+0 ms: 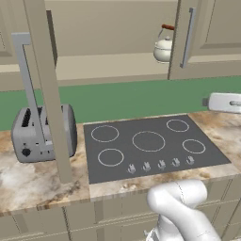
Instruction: Open the cabinet, pick the kettle from the cabinet, and place it in the sink.
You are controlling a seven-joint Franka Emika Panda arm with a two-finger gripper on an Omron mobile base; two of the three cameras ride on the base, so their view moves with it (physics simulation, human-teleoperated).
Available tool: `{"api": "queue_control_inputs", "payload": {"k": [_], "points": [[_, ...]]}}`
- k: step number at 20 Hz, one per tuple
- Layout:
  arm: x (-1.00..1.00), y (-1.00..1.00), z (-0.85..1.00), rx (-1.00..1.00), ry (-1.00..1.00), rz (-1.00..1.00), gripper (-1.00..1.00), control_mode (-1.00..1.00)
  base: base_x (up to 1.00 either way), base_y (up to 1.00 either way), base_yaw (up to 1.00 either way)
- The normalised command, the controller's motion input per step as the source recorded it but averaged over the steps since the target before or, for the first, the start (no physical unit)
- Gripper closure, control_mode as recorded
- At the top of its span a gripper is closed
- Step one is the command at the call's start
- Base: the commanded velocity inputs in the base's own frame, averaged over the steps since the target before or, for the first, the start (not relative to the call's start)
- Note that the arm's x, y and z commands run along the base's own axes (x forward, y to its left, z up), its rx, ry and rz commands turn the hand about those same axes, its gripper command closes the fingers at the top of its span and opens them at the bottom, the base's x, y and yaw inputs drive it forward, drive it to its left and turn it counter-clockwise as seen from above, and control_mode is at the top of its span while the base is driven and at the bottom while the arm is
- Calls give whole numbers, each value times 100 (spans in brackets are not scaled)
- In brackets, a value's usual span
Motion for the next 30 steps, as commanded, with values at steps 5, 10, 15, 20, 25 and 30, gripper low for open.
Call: {"api": "queue_control_inputs", "payload": {"k": [5, 10, 15, 20, 25, 30], "points": [[6, -31, 4, -25, 11, -6, -100, -100, 0, 0, 0], [13, -28, 3, -23, 1, -1, -100, -100, 0, 0, 0], [19, -26, 1, -20, 0, 0, -100, -100, 0, 0, 0], [32, -15, 1, -9, -1, 0, -100, -100, 0, 0, 0], [41, -14, 0, -1, 0, -3, -100, -100, 0, 0, 0], [43, -14, 0, 0, 0, -4, -100, -100, 0, 0, 0]]}}
